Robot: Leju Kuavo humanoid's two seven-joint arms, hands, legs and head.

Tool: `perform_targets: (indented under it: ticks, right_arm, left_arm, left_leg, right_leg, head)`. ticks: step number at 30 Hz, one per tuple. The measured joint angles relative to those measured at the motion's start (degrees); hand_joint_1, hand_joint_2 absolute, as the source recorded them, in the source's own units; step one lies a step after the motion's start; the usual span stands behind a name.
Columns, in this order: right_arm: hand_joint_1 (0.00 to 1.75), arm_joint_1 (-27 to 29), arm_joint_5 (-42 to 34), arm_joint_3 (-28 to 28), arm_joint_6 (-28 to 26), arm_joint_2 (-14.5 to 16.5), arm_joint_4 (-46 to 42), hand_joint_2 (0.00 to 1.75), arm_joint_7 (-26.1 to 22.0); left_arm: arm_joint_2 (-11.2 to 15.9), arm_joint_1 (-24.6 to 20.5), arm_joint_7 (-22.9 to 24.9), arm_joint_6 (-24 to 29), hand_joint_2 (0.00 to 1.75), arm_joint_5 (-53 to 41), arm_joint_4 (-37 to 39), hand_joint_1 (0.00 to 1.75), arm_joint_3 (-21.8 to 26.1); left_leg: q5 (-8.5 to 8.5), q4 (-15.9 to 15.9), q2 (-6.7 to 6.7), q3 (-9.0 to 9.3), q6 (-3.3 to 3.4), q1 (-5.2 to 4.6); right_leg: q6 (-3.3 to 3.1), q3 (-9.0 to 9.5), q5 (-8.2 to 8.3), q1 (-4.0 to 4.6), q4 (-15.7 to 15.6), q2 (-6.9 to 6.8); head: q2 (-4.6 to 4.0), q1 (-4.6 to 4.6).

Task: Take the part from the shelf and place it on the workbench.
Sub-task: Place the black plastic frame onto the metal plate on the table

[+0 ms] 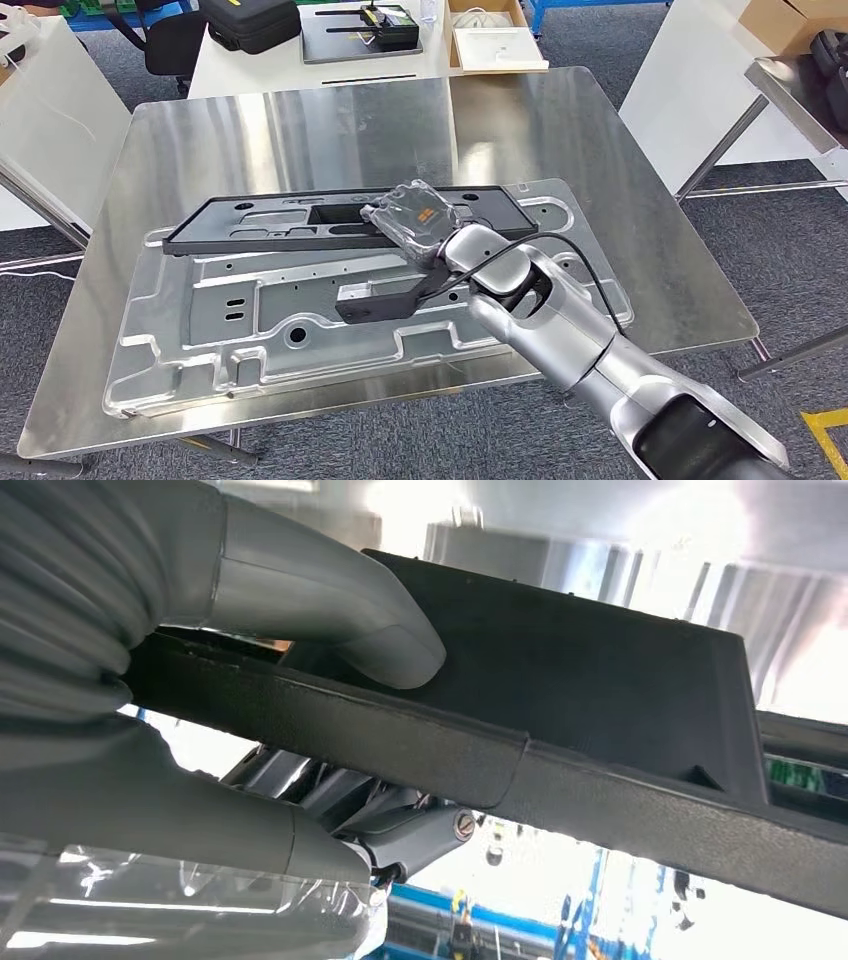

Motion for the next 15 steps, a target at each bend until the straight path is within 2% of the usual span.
perform_targets:
  ticks: [15]
  right_arm:
    - [1.75, 6.7, 0.2, -1.4, -5.5, -0.1, 5.7, 1.75, -0.2]
  left_arm:
    - [0.0, -0.1, -0.4, 0.9, 1.75, -0.5, 0.0, 0.00, -0.1]
  left_leg:
    - [0.00, 0.0, 0.01, 0.02, 0.00, 0.00]
  right_leg:
    - [0.00, 0.02, 0.00, 0.00, 0.0, 0.00]
  head:
    - [0.00, 0.00]
